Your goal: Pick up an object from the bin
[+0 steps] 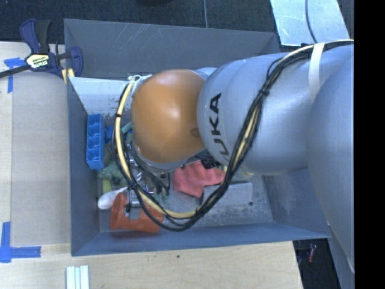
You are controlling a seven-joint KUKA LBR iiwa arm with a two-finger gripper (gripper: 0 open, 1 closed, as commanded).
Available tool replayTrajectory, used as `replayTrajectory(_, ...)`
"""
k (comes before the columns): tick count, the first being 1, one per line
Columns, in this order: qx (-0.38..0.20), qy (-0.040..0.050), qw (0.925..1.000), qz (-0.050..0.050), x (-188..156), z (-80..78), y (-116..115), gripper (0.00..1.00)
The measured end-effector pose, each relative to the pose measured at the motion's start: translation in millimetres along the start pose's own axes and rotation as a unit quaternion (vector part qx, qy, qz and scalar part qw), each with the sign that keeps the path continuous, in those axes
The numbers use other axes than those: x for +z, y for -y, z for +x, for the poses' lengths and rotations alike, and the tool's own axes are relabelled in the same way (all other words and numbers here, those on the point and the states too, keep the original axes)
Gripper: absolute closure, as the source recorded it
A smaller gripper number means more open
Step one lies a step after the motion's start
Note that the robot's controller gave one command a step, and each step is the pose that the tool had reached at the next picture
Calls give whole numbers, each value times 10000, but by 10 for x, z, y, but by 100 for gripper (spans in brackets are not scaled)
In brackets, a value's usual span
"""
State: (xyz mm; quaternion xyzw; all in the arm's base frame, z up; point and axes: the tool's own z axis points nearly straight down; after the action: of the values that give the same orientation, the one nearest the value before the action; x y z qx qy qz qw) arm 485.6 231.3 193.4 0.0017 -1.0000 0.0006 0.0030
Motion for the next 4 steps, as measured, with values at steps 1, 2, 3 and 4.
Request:
replayTrajectory(1, 19, 41, 10000, -12, -48, -21, 13, 0)
replayTrajectory(2, -370, 67, 9993, -18, 666, -282, 164, 0)
replayTrajectory(3, -1292, 214, 9914, -32, 921, -466, 310, 100)
replayTrajectory(4, -1290, 213, 9914, -32, 922, -466, 310, 100)
